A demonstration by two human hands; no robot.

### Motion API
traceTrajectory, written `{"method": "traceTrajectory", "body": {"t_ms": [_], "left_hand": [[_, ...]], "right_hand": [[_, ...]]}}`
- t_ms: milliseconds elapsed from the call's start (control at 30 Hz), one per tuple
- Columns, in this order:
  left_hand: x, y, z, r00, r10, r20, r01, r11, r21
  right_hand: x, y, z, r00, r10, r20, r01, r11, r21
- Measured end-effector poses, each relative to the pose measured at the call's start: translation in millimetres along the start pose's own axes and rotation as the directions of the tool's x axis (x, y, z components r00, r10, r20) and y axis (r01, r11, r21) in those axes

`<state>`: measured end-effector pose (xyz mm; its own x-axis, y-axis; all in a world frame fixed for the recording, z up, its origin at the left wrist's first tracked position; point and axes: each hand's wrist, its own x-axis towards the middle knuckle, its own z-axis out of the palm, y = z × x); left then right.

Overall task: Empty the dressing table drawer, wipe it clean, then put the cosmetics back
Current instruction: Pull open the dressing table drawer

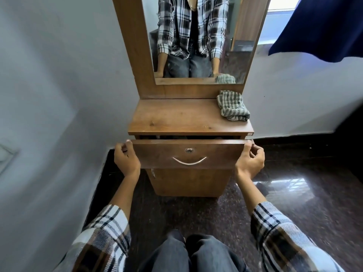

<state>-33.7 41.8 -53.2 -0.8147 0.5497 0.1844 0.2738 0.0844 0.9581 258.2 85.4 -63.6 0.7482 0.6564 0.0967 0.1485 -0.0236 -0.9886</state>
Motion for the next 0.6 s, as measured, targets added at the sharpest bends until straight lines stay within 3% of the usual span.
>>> {"method": "traceTrajectory", "body": {"t_ms": [600], "left_hand": [[-61,-12,-78,0.996,-0.052,0.071,0.051,0.999,0.013]], "right_hand": [[-44,8,-89,0.989,0.051,0.136,-0.056,0.998,0.035]]}}
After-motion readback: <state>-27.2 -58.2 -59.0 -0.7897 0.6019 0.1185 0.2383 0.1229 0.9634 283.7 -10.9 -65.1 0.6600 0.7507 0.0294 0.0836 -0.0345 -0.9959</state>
